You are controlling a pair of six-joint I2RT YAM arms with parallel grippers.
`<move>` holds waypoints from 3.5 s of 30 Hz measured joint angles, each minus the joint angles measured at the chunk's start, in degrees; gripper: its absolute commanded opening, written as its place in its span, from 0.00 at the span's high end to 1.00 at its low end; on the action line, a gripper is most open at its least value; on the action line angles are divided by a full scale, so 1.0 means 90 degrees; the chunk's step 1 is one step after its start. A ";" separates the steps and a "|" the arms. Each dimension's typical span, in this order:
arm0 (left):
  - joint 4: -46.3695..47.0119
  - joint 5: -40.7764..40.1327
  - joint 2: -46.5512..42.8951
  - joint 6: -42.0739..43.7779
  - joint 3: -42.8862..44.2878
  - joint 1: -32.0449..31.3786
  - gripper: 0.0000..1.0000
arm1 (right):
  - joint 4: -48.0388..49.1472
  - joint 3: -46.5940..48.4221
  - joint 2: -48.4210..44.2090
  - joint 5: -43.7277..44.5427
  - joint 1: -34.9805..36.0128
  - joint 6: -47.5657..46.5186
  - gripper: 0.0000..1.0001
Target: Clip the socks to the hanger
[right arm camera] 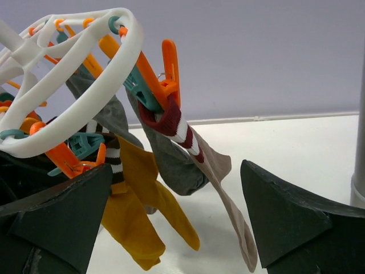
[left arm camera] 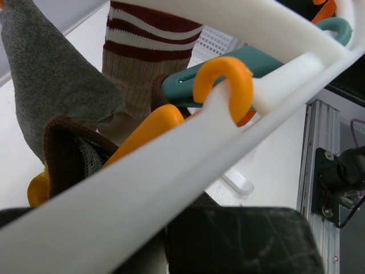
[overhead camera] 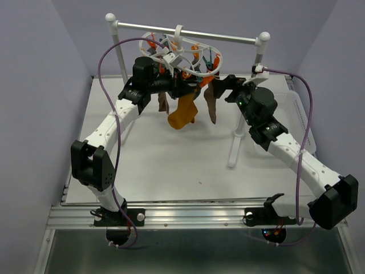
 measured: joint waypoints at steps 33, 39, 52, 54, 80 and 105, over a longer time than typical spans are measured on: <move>-0.0005 -0.0022 0.0000 0.0007 0.0000 0.0000 1.00 | -0.0466 0.0039 -0.0806 -0.0872 0.0000 -0.0316 0.00; -0.0005 -0.0022 0.0000 0.0015 0.0000 0.0000 1.00 | -0.0277 0.0083 -0.0350 -0.1899 0.0000 -0.0260 0.00; -0.0007 -0.0022 0.0000 0.0073 0.0000 0.0000 1.00 | 0.0362 0.0124 0.0323 -0.2276 0.0000 0.0007 0.03; -0.0007 -0.0024 -0.0005 0.0075 0.0000 0.0000 1.00 | 0.0515 0.0124 0.0323 -0.2285 0.0000 0.0063 0.04; -0.0022 -0.0024 -0.0036 0.0075 -0.0002 0.0002 1.00 | 0.1462 0.0172 0.0617 -0.2314 0.0000 0.0022 0.23; -0.0019 -0.0024 -0.0036 0.0075 0.0000 0.0002 1.00 | 0.1486 0.0270 0.0704 -0.2174 0.0000 -0.0107 0.36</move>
